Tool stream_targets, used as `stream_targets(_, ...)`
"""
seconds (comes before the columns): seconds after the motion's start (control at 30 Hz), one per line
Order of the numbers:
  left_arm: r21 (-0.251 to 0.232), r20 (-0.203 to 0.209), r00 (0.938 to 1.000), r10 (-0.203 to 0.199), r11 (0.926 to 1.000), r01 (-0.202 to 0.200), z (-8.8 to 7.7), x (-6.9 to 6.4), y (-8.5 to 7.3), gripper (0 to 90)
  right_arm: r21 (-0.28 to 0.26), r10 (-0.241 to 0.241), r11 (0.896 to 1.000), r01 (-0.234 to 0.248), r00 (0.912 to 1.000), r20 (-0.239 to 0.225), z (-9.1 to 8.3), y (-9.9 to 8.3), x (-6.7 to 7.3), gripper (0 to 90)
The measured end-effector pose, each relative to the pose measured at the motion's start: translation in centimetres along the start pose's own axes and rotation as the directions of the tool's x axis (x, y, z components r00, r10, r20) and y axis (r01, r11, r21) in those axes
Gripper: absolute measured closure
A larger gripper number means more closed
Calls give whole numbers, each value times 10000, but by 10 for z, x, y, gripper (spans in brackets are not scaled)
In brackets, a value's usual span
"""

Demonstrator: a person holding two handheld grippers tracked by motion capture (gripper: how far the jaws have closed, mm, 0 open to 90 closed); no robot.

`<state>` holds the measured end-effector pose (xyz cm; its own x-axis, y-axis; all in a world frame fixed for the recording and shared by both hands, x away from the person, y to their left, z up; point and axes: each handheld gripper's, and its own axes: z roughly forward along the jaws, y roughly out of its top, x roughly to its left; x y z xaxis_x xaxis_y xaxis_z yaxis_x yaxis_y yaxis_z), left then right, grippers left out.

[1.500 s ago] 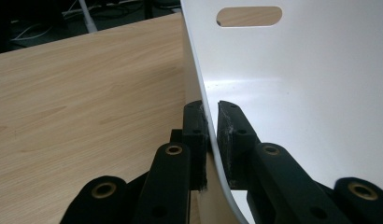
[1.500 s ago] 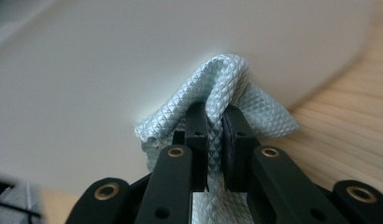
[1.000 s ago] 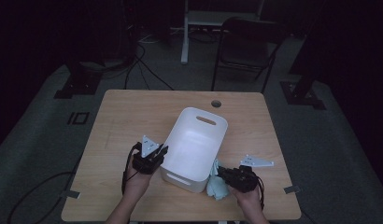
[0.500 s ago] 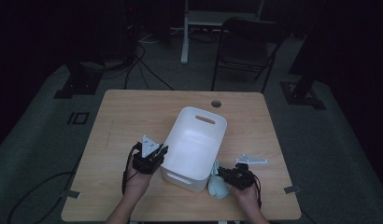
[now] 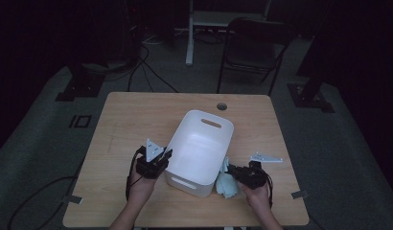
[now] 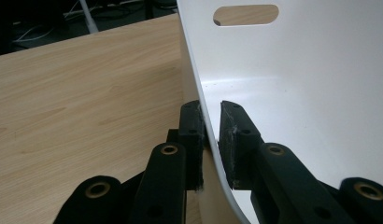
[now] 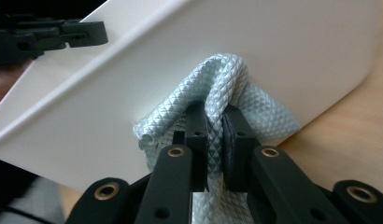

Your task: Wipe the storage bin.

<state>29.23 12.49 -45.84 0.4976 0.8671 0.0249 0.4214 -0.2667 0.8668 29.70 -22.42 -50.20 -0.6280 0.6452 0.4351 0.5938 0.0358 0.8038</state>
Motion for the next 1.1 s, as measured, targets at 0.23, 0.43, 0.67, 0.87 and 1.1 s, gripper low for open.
stream_targets(0.23, 6, 39, 10000, 12, 10000, -12, 0, 1, 0, 786, -1029, 192, 9946, -130, 9981, 594, -33, 16, -10, 825)
stream_targets(0.43, 5, 218, 9997, -107, 9999, 107, 1, 3, 0, 767, -1536, 678, 9874, -378, 9784, 1954, -59, 17, -33, 825)
stream_targets(0.67, -142, 1037, 9944, -207, 9997, 223, 3, 9, -2, 445, -1903, 1031, 9806, -481, 9512, 2909, -64, 13, -57, 480)
stream_targets(0.87, -640, 1509, 9885, -110, 9977, 209, -2, 12, 0, 280, -1865, 1039, 9813, -477, 9468, 3046, -60, 10, -64, 320)
stream_targets(1.1, -1264, 2149, 9757, -426, 9894, 711, -14, 18, 4, 196, -1293, 155, 9913, 257, 9512, 3081, -42, 7, -59, 138)
